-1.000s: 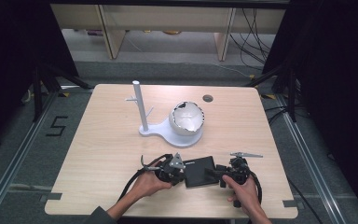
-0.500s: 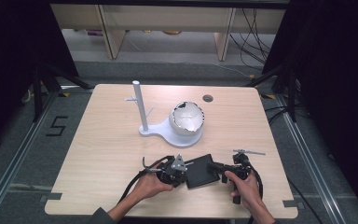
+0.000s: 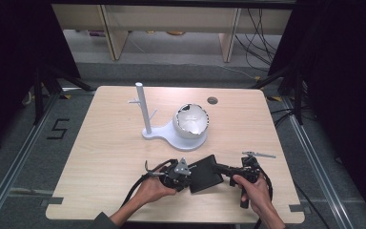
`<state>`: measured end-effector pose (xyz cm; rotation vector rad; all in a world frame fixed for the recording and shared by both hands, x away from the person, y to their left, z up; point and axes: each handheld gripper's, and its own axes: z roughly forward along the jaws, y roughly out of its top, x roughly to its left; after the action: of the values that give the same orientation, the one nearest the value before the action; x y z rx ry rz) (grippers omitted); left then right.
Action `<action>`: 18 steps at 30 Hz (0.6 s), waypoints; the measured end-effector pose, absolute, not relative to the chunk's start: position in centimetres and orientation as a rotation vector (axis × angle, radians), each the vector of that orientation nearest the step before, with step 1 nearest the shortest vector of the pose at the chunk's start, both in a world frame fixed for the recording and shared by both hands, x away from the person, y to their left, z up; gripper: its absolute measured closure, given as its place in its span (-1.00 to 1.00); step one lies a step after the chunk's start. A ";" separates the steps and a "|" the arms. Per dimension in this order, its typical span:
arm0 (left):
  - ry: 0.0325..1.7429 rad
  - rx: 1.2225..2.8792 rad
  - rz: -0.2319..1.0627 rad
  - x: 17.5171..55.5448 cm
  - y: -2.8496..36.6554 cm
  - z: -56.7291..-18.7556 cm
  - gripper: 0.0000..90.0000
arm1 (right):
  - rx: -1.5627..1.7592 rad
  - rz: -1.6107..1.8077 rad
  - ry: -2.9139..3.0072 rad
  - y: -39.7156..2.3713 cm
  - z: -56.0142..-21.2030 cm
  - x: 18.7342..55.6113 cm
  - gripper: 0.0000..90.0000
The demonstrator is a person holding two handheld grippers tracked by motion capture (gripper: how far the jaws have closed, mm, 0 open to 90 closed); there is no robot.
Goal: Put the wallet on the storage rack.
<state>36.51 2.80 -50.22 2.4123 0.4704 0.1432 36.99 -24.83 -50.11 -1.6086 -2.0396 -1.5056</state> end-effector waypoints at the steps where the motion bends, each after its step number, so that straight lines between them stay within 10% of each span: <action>1: 0.475 2.412 0.146 36.4 2.8 -50.2 0.83 | -1.613 -1.507 -2.041 -24.8 -50.1 37.0 0.63; 18: 0.476 2.413 0.183 36.1 3.1 -49.8 0.57 | -1.509 -1.602 -2.224 -23.5 -48.6 36.6 0.80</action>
<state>36.14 3.12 -49.82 2.4130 0.4756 0.1826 36.64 -23.51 -48.57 -1.5094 -2.2241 -1.6018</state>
